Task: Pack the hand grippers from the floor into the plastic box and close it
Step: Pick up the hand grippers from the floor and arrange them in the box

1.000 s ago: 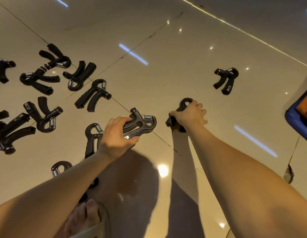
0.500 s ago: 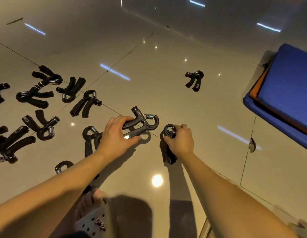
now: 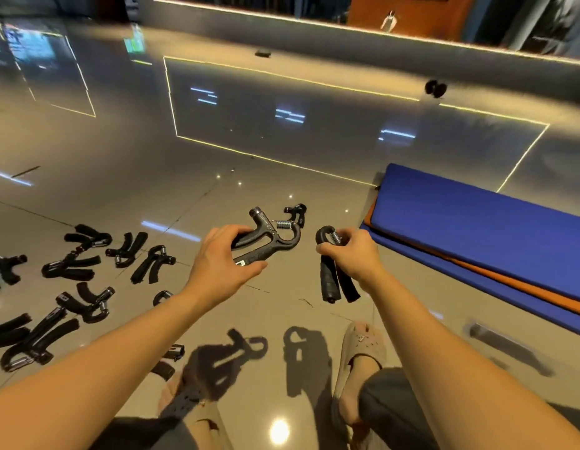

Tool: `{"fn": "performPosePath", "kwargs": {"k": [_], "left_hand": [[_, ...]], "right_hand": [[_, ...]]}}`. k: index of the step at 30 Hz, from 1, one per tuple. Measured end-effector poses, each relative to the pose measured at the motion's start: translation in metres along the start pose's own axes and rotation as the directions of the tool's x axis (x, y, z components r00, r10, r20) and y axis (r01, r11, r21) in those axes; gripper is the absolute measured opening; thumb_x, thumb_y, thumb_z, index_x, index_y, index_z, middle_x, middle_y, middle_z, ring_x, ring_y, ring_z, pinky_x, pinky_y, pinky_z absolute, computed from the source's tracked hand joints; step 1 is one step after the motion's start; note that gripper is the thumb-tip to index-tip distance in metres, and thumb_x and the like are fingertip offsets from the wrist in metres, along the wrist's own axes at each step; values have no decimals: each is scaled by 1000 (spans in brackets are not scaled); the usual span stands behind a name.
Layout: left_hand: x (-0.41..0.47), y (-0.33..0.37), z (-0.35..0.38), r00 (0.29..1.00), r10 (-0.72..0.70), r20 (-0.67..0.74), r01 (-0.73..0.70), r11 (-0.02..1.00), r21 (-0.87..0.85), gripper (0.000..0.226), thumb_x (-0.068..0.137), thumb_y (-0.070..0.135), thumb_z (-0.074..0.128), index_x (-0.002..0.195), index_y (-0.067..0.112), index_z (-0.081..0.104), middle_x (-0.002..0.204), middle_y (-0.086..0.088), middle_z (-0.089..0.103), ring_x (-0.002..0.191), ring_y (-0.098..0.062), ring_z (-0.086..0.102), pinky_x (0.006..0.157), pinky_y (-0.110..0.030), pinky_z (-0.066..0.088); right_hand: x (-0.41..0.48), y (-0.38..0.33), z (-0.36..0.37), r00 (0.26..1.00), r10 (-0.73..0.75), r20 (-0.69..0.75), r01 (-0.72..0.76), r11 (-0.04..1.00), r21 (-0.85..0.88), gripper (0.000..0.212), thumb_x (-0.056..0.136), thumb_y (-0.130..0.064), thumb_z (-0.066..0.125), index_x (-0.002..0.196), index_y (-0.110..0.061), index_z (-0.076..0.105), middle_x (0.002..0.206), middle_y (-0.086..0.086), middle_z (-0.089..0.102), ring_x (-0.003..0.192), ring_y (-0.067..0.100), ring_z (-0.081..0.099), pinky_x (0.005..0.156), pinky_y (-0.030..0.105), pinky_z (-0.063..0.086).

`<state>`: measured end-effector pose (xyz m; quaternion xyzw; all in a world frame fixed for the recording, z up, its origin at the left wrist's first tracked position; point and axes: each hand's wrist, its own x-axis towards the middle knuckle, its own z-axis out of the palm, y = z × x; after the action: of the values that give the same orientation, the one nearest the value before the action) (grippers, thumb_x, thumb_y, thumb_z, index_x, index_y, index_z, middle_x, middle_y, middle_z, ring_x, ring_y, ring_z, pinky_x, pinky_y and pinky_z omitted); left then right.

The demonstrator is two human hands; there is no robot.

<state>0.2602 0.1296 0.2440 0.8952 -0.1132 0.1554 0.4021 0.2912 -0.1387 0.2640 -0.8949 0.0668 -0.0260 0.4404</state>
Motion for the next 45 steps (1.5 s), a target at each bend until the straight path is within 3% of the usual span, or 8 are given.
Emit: {"fn": "performPosePath", "kwargs": {"k": [9, 14, 21, 24, 28, 33, 39, 45], "left_hand": [[-78, 139, -38, 957, 248, 149, -240, 968, -75, 61, 72, 34, 88, 124, 26, 58, 110, 7, 57, 103, -7, 51, 90, -24, 45], [-113, 201, -33, 914, 358, 190, -330, 930, -163, 63, 70, 35, 90, 125, 26, 60, 104, 20, 53, 100, -1, 54, 82, -11, 41], [-133, 259, -16, 834, 453, 316, -378, 885, -272, 61, 70, 38, 89, 121, 37, 57, 110, 15, 57, 104, -6, 57, 87, -19, 47], [-140, 281, 1, 796, 493, 352, -388, 861, -328, 61, 69, 36, 90, 119, 41, 55, 109, 22, 55, 104, 0, 57, 85, -13, 44], [-149, 302, 32, 741, 530, 413, -402, 842, -359, 63, 71, 38, 89, 126, 35, 57, 114, 21, 53, 108, 2, 54, 87, -12, 42], [-145, 314, 77, 702, 552, 450, -405, 829, -386, 63, 70, 39, 88, 125, 40, 58, 117, 19, 55, 108, 7, 54, 85, -10, 45], [-116, 328, 130, 650, 559, 514, -425, 829, -364, 61, 70, 36, 89, 122, 42, 57, 117, 19, 54, 109, 8, 54, 84, -11, 48], [-89, 340, 167, 670, 542, 508, -417, 840, -347, 64, 70, 36, 89, 124, 44, 55, 119, 19, 52, 109, 3, 56, 84, -17, 53]], "right_hand": [[-156, -63, -156, 996, -92, -13, 86, 972, -220, 32, 78, -33, 80, 99, -13, 66, 89, 5, 68, 79, 18, 69, 69, 29, 58], [-239, -71, -213, 996, -86, -17, 79, 969, -235, 25, 79, -32, 81, 92, -14, 70, 82, 1, 69, 75, 14, 69, 61, 17, 49], [-313, -57, -255, 1000, -9, 3, 9, 961, -277, 34, 85, -29, 76, 112, -9, 68, 99, 12, 71, 91, 25, 71, 84, 34, 60], [-335, -42, -270, 1000, 21, 0, -20, 966, -257, 38, 85, -27, 76, 119, -14, 64, 99, 9, 70, 88, 22, 71, 79, 30, 60], [-352, -15, -292, 998, 56, 15, -51, 972, -229, 37, 86, -24, 76, 120, -22, 62, 93, -2, 69, 77, 12, 70, 61, 13, 51], [-342, 37, -309, 998, 59, -25, -63, 977, -204, 49, 89, -25, 72, 134, -27, 55, 101, -2, 67, 81, 13, 70, 60, 14, 53], [-304, 90, -330, 997, 9, 76, 18, 937, -350, 51, 97, -25, 63, 145, -31, 48, 151, -1, 45, 119, 8, 42, 90, 22, 37], [-272, 119, -359, 988, 78, 132, -30, 944, -330, 37, 98, -19, 60, 134, -29, 56, 132, -2, 51, 115, 16, 49, 79, 18, 41]]}}
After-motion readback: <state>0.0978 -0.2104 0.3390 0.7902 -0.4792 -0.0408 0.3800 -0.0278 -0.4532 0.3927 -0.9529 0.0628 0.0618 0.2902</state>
